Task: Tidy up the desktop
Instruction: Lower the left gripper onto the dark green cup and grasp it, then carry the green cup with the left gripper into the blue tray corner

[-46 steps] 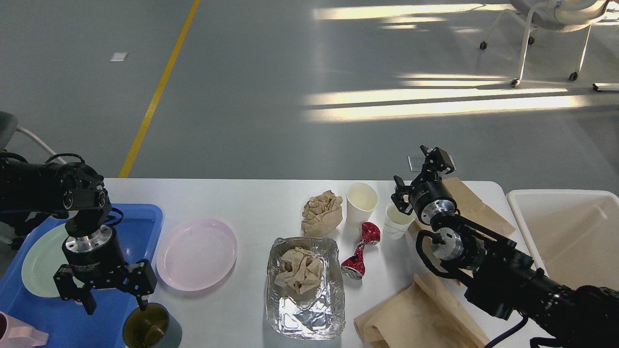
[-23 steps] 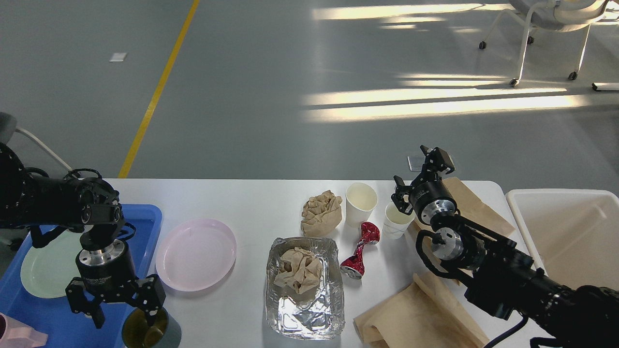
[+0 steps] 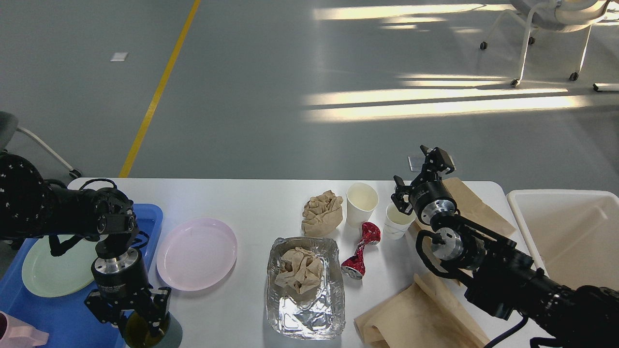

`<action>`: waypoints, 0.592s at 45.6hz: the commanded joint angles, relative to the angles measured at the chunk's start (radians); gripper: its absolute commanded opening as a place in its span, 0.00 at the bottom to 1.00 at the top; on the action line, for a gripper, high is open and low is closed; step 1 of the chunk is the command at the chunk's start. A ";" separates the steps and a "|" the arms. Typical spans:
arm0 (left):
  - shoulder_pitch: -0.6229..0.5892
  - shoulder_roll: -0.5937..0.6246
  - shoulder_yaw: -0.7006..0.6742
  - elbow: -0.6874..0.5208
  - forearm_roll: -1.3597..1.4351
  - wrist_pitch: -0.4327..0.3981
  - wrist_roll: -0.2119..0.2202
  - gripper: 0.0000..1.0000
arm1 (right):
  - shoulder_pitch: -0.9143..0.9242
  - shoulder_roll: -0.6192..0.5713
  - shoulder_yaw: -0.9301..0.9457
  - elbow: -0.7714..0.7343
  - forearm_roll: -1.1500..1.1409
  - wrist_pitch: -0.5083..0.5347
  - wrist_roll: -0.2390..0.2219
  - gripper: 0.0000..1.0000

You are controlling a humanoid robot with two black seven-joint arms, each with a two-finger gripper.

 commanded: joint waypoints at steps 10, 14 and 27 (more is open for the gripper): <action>0.001 -0.002 -0.002 0.002 0.001 0.000 0.001 0.00 | 0.000 0.000 0.000 0.000 0.000 0.000 0.000 1.00; -0.003 -0.002 -0.005 0.002 -0.001 0.000 -0.001 0.00 | 0.000 0.000 0.000 0.000 0.000 0.000 0.000 1.00; -0.098 0.000 -0.077 -0.015 -0.009 0.000 -0.005 0.00 | 0.000 0.000 0.000 0.000 0.000 0.000 0.000 1.00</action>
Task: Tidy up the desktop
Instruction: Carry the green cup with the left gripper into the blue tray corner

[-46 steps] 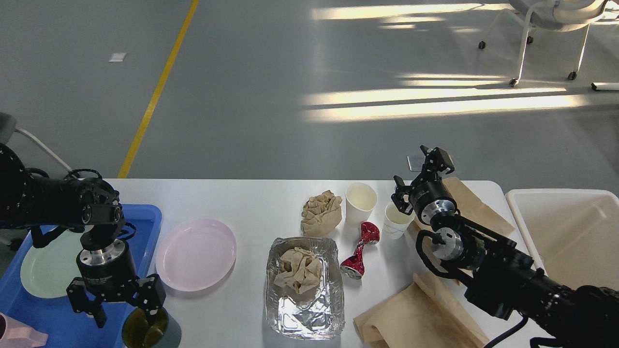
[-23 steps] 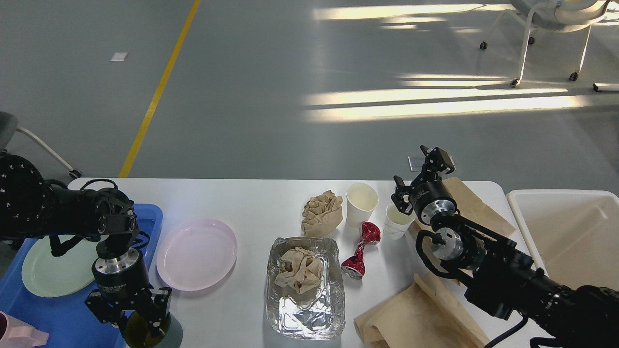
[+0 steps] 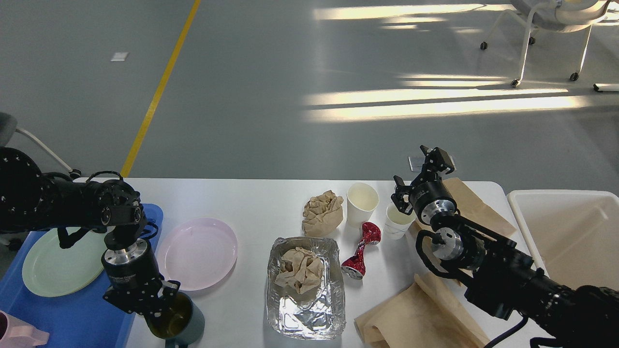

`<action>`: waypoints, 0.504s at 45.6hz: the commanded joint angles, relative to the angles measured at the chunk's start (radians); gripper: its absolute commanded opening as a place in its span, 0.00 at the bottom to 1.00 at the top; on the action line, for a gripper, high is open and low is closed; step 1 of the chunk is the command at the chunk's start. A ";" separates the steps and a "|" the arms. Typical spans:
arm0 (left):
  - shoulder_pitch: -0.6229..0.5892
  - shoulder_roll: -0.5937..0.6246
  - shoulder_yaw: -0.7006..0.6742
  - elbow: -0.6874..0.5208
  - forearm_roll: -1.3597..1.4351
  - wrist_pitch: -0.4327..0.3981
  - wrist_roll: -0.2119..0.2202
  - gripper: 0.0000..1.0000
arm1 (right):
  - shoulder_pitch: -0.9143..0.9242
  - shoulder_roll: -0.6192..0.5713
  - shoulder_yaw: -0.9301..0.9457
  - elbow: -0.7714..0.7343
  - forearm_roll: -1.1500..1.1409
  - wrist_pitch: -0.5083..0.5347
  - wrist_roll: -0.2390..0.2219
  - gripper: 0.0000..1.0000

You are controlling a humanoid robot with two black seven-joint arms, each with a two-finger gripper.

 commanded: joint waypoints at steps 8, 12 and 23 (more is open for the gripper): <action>-0.161 0.019 -0.046 -0.092 -0.006 0.000 0.000 0.00 | 0.000 0.000 0.000 0.000 0.000 0.000 0.000 1.00; -0.192 0.046 -0.064 -0.106 -0.006 0.000 0.001 0.00 | 0.000 0.000 0.000 0.000 0.000 0.000 0.000 1.00; -0.218 0.185 -0.055 -0.095 -0.008 0.000 0.001 0.00 | 0.000 0.000 0.000 0.000 0.000 0.000 0.000 1.00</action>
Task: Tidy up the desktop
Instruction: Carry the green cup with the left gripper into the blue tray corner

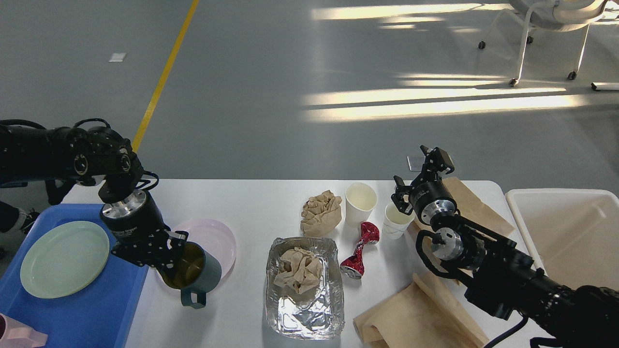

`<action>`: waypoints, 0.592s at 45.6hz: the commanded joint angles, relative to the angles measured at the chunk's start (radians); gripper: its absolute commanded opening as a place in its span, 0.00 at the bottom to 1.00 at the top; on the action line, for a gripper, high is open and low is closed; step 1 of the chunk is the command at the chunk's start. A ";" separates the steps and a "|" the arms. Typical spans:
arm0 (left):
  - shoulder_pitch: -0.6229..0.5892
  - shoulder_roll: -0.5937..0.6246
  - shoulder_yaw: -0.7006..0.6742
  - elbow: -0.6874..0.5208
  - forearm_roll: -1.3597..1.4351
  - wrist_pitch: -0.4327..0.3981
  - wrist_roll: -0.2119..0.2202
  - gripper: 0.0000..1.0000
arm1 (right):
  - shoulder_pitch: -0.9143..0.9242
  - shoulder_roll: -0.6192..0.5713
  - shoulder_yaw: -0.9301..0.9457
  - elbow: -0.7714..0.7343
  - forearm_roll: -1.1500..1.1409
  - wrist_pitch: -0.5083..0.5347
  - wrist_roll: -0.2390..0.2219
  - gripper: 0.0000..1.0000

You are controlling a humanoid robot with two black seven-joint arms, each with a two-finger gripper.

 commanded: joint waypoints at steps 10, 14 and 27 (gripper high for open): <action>0.015 0.237 0.031 0.013 0.013 0.000 0.002 0.00 | 0.000 0.000 0.001 0.000 0.000 0.000 0.000 1.00; 0.022 0.292 0.083 0.013 0.016 0.000 0.020 0.00 | 0.000 0.000 0.000 0.000 0.000 0.000 0.000 1.00; 0.111 0.418 0.139 0.042 0.016 0.000 0.113 0.00 | 0.000 0.000 0.000 0.000 0.000 0.000 0.000 1.00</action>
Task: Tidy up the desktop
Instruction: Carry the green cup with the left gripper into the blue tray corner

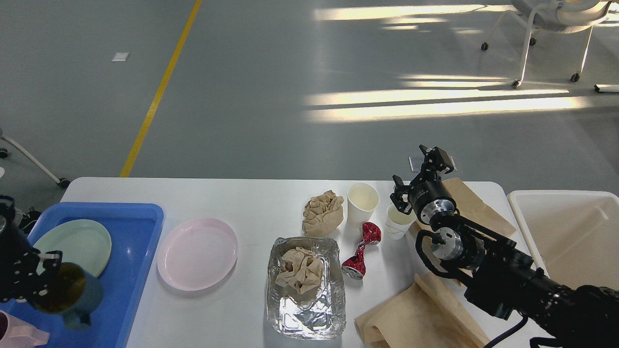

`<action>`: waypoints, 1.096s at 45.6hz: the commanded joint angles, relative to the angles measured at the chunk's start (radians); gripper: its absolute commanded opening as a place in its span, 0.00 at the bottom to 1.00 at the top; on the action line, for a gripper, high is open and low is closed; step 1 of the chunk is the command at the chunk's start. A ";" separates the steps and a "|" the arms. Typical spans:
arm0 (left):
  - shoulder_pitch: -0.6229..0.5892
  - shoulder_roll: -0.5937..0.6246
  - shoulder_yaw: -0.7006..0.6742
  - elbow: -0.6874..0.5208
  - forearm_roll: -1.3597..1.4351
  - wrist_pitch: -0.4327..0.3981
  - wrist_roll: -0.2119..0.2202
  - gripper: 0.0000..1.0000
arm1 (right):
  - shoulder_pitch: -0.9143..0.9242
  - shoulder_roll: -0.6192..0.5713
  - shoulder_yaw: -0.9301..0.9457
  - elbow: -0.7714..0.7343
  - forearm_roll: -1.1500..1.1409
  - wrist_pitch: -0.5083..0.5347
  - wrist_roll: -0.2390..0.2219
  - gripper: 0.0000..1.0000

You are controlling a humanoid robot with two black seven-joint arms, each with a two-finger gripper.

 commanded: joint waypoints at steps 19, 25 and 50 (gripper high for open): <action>0.152 0.037 -0.039 0.131 -0.003 0.000 0.013 0.00 | 0.000 0.000 0.000 0.000 0.000 0.000 0.000 1.00; 0.153 0.036 -0.062 0.132 -0.003 0.000 0.014 0.00 | 0.000 0.000 0.000 0.000 0.000 0.000 0.000 1.00; 0.283 -0.022 -0.169 0.204 -0.003 0.000 0.014 0.01 | 0.000 0.000 0.000 0.000 0.000 0.000 0.000 1.00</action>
